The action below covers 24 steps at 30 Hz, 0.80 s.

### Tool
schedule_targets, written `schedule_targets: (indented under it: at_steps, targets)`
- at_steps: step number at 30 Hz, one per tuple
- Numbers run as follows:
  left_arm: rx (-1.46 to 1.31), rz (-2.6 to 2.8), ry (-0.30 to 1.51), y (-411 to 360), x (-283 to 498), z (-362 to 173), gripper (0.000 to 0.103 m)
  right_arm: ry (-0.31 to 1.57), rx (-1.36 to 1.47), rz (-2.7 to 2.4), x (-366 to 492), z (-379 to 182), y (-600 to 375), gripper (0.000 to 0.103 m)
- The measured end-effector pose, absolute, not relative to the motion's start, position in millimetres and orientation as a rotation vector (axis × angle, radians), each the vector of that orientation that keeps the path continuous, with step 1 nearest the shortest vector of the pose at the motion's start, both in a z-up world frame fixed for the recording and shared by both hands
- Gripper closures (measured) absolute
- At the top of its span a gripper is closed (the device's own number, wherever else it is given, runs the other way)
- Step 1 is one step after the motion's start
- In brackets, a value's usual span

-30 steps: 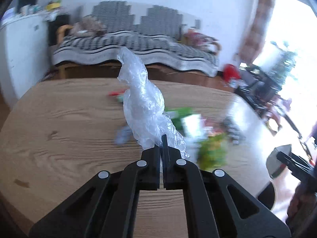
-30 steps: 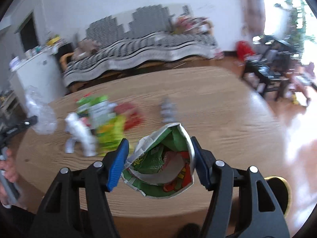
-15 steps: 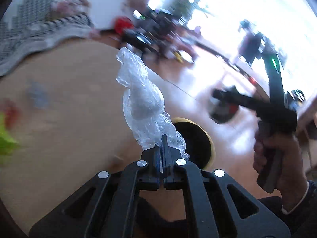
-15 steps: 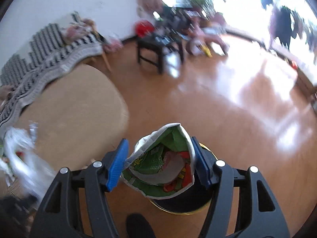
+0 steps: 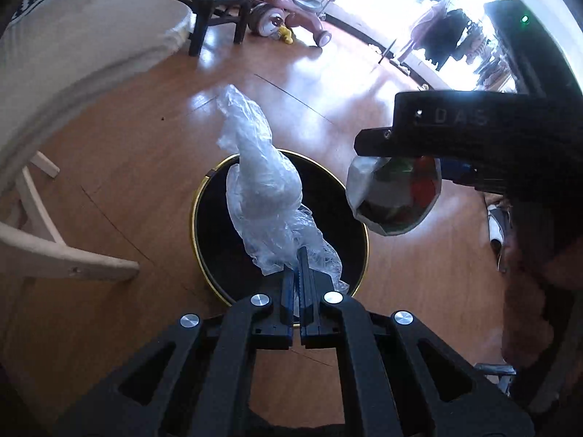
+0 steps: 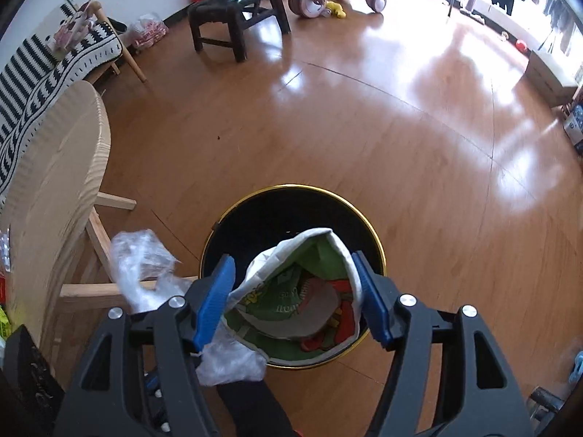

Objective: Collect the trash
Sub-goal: 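Carry both bags over the black bin and open both tools to drop them, then return both tools to the table and grasp the yellow popcorn bag with the right tool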

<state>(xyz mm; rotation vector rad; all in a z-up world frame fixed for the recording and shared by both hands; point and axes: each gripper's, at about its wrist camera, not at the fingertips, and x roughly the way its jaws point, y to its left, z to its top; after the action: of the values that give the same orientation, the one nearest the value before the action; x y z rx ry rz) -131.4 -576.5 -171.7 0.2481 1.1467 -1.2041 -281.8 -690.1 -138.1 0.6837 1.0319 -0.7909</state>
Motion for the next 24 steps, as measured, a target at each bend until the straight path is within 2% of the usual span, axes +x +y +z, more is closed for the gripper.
schedule_targets:
  at_steps: [5,8,10,11,12,13,19,24]
  targets:
    - [0.215,-1.215,1.166,-584.6,-134.4,-177.7,0.102,1.021,0.702,-0.847,-278.9,-139.1,-698.5,0.034]
    - [0.202,-1.228,1.182,-588.8,-133.0,-177.3,0.099,0.995,0.708,-0.872,-274.9,-136.3,-699.5,0.022]
    - [0.203,-1.227,1.185,-575.7,-139.3,-174.4,0.080,0.982,0.714,-0.873,-273.1,-134.9,-698.6,0.016]
    - [0.200,-1.223,1.178,-574.1,-140.0,-173.1,0.048,0.980,0.719,-0.869,-271.5,-134.6,-698.0,0.016]
    - [0.195,-1.211,1.163,-579.0,-139.7,-173.5,0.021,0.982,0.716,-0.872,-269.7,-134.1,-697.7,0.016]
    - [0.183,-1.192,1.140,-576.3,-140.1,-171.9,0.016,0.984,0.714,-0.871,-268.3,-132.9,-696.2,0.016]
    - [0.139,-1.172,1.152,-564.4,-137.4,-163.1,0.016,0.853,0.686,-0.872,-260.6,-95.3,-680.1,0.016]
    - [0.178,-1.160,1.039,-503.4,-136.8,-109.6,0.015,0.680,0.548,-0.775,-246.2,-36.6,-630.5,0.015]
